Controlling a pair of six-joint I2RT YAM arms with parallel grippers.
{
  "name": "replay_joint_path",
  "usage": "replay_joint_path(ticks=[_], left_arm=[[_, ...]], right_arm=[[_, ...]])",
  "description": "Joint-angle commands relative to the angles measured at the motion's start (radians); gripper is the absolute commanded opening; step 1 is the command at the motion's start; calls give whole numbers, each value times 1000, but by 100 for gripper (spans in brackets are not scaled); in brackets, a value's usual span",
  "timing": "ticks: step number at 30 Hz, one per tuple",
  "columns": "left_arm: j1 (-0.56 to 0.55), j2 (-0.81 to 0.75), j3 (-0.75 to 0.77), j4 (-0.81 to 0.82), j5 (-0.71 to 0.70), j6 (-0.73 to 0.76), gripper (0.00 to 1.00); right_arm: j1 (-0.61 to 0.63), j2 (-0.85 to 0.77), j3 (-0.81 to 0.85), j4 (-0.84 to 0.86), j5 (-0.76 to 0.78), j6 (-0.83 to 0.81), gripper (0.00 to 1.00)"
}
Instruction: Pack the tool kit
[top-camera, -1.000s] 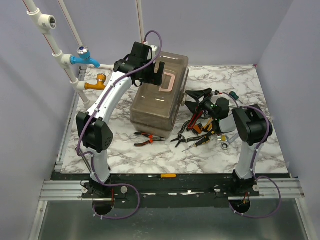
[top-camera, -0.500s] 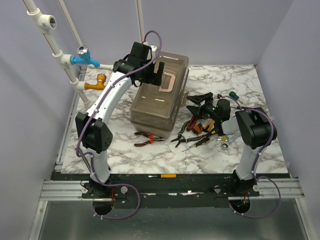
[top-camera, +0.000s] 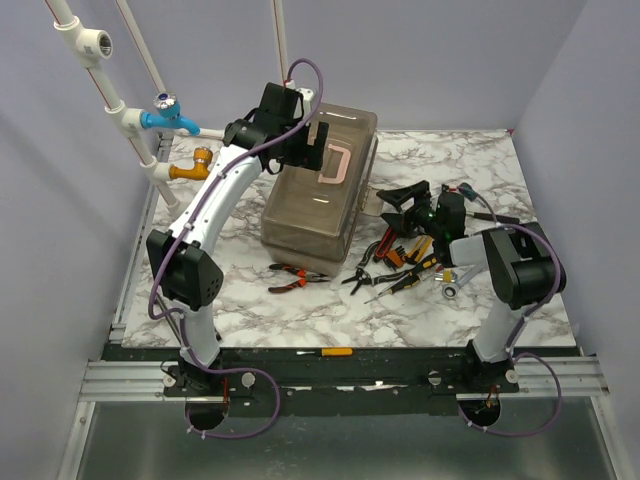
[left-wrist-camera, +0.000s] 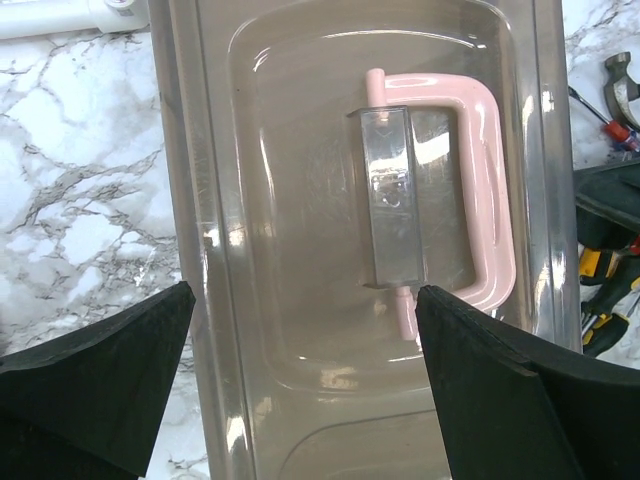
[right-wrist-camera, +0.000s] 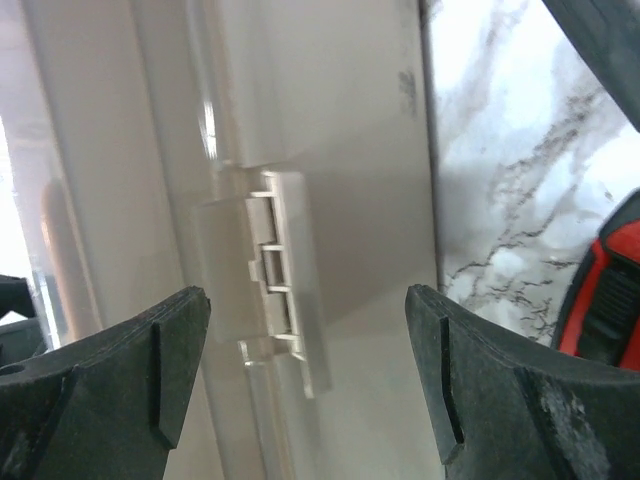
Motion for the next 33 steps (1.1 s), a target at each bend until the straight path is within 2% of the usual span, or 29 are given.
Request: replay_joint_path(ticks=[1,7,9,13,15,20,29,33], left_arm=[[-44,-51,32,-47,-115,16,94],[-104,-17,73,-63,-158,28,79],[-123,1,96,-63,-121,22,76],[-137,28,120,-25,39,-12,73],[-139,52,147,-24,89,-34,71],[-138,125,236,-73,101,-49,70],[-137,222,252,-101,166,-100,66],[-123,248,234,-72,330,-131,66]], right_arm=[[-1,-145,66,-267,130,-216,87],[1,-287,120,-462,245,-419,86],[1,-314,149,-521,259,-475,85],[1,-361,182,-593,281,-546,85],[0,-385,179,-602,293,-565,85],[1,-410,158,-601,297,-570,86],[1,-432,140,-602,325,-544,86],[1,-441,157,-614,319,-551,86]])
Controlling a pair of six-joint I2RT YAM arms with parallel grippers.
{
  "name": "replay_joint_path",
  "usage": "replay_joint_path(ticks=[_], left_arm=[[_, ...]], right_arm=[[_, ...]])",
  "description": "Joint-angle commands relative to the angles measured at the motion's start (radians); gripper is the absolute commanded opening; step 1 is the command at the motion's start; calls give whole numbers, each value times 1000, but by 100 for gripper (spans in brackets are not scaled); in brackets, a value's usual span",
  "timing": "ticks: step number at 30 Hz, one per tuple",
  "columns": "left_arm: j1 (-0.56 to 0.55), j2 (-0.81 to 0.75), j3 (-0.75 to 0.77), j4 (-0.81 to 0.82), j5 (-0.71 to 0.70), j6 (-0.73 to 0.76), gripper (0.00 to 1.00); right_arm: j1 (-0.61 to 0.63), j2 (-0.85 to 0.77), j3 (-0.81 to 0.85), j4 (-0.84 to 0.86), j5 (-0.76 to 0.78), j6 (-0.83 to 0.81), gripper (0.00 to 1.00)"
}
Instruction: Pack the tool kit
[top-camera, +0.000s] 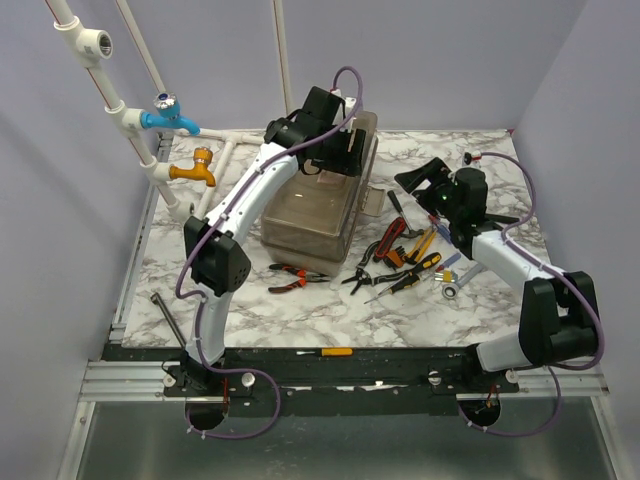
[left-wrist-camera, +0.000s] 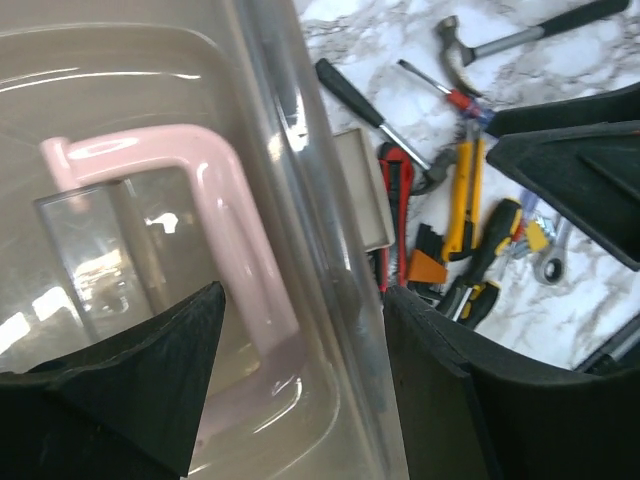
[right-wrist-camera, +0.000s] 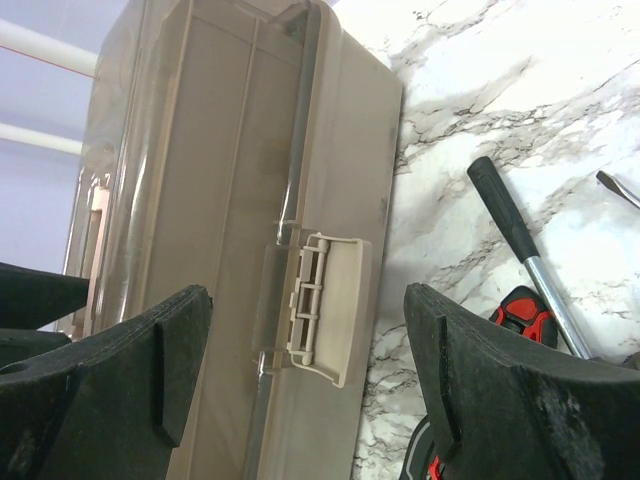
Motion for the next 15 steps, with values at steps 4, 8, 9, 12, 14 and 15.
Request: replay_joint_path(ticks=[4,8,9,12,14,15], left_arm=[[50,35,-75,80,434,-114,61],[102,-37,-254,306,632,-216,48],[116,-53,-285,365,662,-239,45],[145,-107,-358,474,708,-290,40],[160,-128,-386,550,745,-330,39],[165,-135,-394,574,760,-351,39]], right_arm=[[0,-30,29,-37,0,-16,86],[0,7,82,-38,-80,-25,83],[0,21,98,-41,-104,-25,81],[1,55,159,-59,-168,-16,72],[8,76,204,-83,-187,-16,63],[15,83,226,-99,-190,-21,54]])
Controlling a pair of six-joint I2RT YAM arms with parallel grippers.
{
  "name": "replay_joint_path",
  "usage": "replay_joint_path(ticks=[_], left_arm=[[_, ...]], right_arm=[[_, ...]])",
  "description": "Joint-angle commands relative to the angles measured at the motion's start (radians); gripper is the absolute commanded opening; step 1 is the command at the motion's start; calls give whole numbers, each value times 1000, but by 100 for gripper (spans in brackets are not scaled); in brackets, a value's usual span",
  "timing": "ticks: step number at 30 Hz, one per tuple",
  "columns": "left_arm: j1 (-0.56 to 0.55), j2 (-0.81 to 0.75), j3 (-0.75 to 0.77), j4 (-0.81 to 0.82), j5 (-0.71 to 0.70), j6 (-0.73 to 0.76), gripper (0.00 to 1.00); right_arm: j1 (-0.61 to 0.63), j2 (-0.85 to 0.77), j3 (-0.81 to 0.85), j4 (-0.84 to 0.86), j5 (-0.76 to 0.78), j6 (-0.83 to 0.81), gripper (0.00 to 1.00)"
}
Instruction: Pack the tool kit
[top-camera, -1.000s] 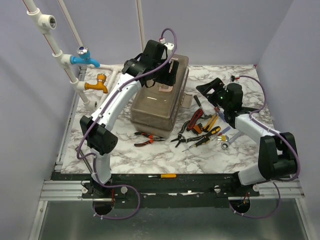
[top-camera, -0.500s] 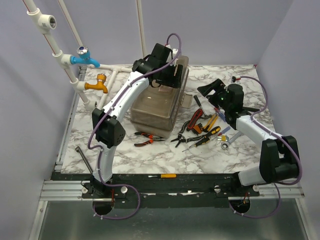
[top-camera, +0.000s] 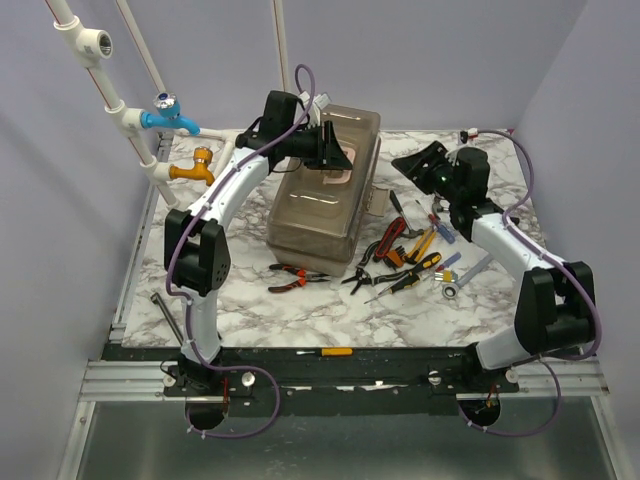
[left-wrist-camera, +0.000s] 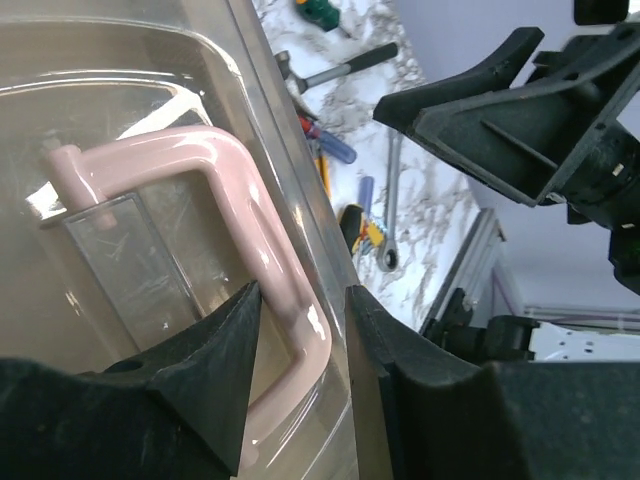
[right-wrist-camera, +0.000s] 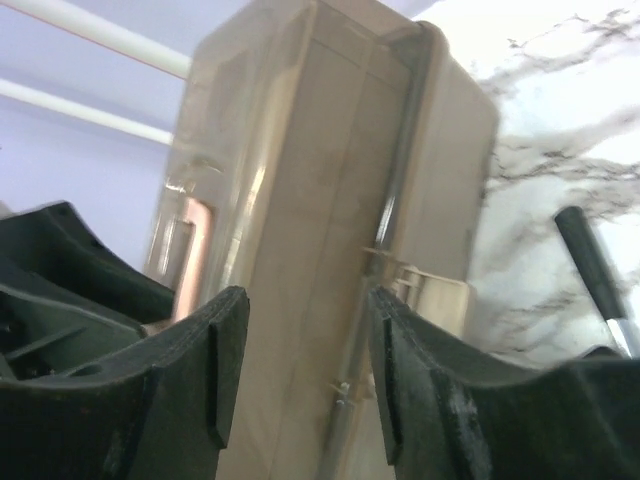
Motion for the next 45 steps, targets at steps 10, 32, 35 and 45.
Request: replay_joint_path(ticks=[10,32,35,45], left_arm=[[40,-99,-101,295,275,-218,38],[66,-186,-44,18,30,-26,48],[43,-220,-15,-102,-181,86,71],[-9,-152,71,-200,-326,161,82]], right_arm=[[115,119,277,-230,-12,-4,1],[260,291,457,-248,-53,37,1],[273,293,474,-234,-64,25,1],[295,309,504,-250,-77,-18,1]])
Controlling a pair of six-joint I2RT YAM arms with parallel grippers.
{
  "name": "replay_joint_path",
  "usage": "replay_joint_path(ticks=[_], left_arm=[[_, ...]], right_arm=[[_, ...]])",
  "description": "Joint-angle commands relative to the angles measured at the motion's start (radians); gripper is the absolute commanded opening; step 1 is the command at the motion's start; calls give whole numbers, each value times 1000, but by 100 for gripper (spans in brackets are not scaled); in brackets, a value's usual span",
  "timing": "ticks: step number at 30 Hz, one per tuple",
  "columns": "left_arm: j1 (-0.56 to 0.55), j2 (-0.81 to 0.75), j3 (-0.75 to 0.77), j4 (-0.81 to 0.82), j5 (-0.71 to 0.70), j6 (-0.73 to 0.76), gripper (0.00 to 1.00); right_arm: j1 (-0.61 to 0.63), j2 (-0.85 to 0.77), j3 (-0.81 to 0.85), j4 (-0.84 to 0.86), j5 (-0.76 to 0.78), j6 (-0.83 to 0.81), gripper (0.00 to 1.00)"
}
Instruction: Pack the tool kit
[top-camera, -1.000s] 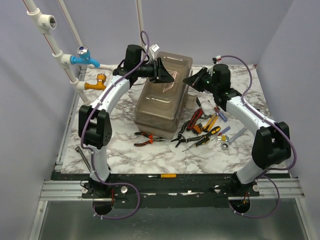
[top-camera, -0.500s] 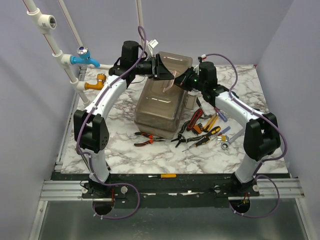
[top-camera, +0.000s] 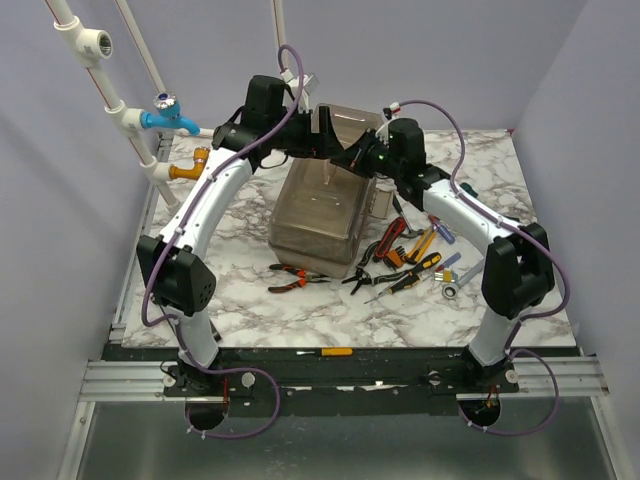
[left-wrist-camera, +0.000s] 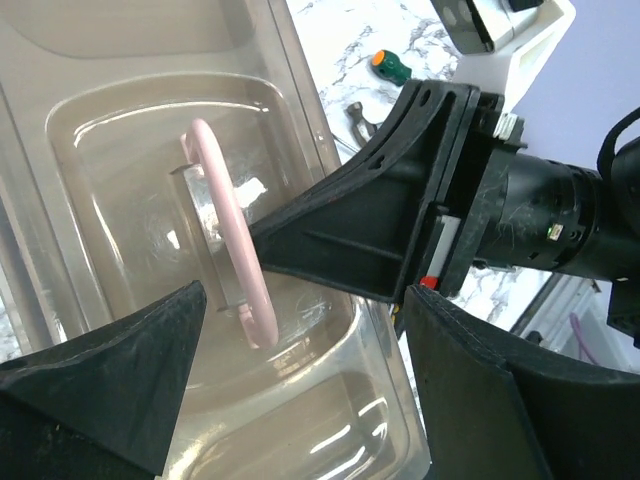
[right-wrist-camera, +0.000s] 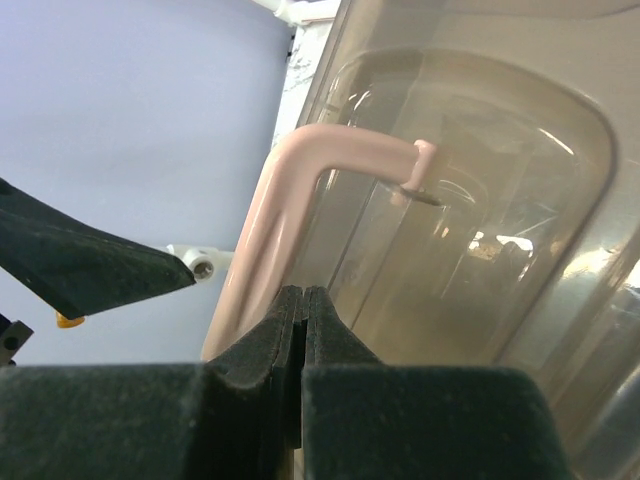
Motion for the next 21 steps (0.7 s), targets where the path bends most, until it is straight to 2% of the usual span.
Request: replay_joint_path(ticks=[1,11,18,21], left_arm=[[-22,60,78,-85,-79,55,82],[-28,147,175,-159,-187,44,75],[-49,181,207,-172,-164,51,55],[-63,196,229,-195,-160,64,41]], right_arm=[[8,-8,10,-28,0,-41,1],[4,-232,-160,-131,382,-157,1],[-19,-367,-301,-137,520,-205,1],[-43,-398,-343,-137,544,-204,1]])
